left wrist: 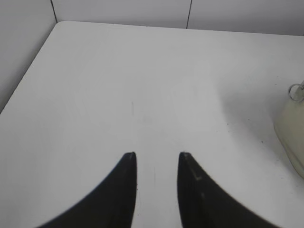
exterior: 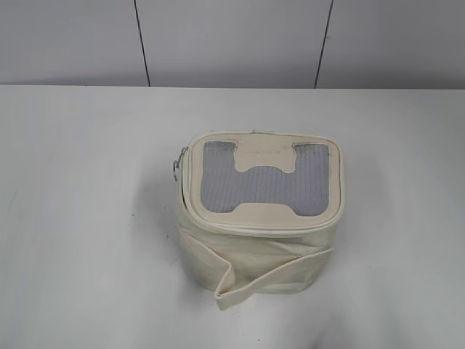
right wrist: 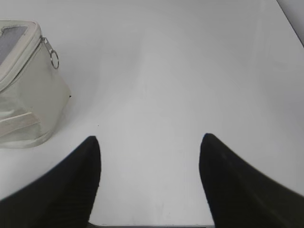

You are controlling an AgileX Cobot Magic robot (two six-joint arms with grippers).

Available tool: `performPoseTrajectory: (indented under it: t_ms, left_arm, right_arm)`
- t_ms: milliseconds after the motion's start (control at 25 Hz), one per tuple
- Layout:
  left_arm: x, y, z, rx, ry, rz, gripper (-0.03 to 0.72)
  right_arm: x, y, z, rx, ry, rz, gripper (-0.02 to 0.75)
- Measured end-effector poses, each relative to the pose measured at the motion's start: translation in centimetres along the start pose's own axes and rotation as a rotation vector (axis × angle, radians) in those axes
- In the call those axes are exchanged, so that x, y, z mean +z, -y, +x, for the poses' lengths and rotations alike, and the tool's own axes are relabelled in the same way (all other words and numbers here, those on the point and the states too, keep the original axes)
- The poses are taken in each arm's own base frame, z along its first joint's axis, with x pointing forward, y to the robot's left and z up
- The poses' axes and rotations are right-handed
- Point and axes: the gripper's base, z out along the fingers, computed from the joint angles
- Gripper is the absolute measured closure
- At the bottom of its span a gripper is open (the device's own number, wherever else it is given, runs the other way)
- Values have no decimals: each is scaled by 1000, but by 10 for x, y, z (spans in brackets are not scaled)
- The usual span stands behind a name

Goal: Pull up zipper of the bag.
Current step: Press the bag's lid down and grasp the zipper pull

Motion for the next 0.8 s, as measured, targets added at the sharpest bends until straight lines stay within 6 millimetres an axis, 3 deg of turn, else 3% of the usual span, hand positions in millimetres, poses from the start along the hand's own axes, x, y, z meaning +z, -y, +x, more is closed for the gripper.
performPoseTrajectory:
  t_ms: [800]
  left_arm:
    - [0, 0, 0, 0, 1, 0, 453]
  right_arm:
    - [0, -2, 0, 10, 0, -17, 227]
